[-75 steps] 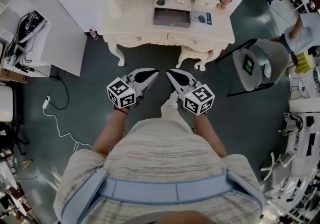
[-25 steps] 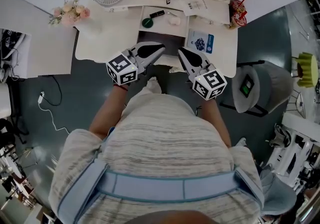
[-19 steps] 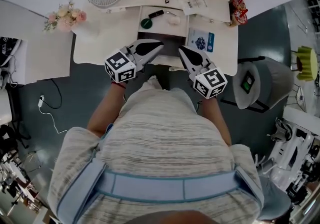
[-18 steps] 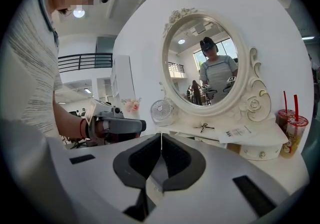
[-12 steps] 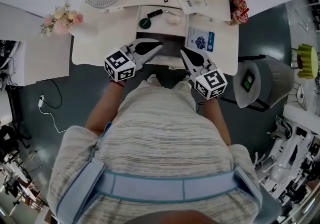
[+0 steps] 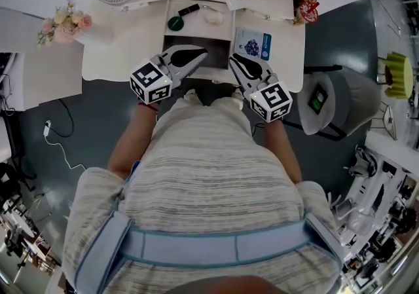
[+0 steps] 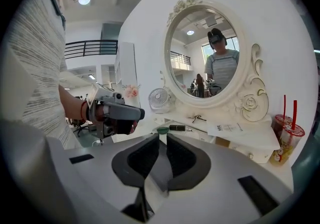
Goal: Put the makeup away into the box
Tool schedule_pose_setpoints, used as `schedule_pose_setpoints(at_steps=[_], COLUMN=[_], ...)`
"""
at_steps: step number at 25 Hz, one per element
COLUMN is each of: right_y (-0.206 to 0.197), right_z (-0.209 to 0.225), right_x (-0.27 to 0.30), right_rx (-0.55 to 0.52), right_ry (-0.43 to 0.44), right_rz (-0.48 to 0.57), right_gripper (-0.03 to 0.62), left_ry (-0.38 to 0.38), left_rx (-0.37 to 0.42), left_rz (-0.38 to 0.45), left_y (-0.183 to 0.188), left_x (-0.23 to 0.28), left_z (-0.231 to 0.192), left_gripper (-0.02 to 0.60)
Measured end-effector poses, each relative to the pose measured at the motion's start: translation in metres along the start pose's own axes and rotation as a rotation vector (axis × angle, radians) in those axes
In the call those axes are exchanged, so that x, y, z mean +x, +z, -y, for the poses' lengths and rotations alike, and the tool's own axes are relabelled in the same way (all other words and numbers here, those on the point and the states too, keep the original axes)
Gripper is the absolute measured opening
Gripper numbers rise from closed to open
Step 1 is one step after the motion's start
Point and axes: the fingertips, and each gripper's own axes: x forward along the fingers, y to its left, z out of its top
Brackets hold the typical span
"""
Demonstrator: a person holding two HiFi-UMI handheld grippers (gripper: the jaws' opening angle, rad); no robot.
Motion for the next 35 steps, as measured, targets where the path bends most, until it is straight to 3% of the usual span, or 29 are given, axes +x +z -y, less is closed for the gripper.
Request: schedule_pose_setpoints(at_steps=[4, 6, 12, 28, 35], right_y=[-0.012, -0.021, -0.055, -0.124, -0.146], right_z=[0.012, 0.019, 0.040, 0.070, 0.076], right_x=[-0.003, -0.003, 0.003, 0.039, 0.053], right_rx=[-0.043, -0.062, -0.138, -0.398, -0.415], right_ry=[-0.007, -0.019, -0.034, -0.100, -0.104], right_rz=[-0.053, -0.088, -0.213, -0.508, -0.576], right_gripper=[0.026, 0.107, 0.138, 0.143, 0.143], left_ry=[0.013, 0.020, 0.025, 0.056, 0.060], left_rx=[0.005, 0.002, 0.004, -0.005, 0.000], left_rz=[-0.006, -0.007, -0.013, -0.046, -0.062], left_y=[-0.001, -0.002, -0.004, -0.013, -0.014], left_x=[0.000, 0.000, 0.000, -0.014, -0.017], left_z=[0.000, -0.001, -0.002, -0.010, -0.012], left_gripper=[0.015, 0.015, 0.015, 0.015, 0.015])
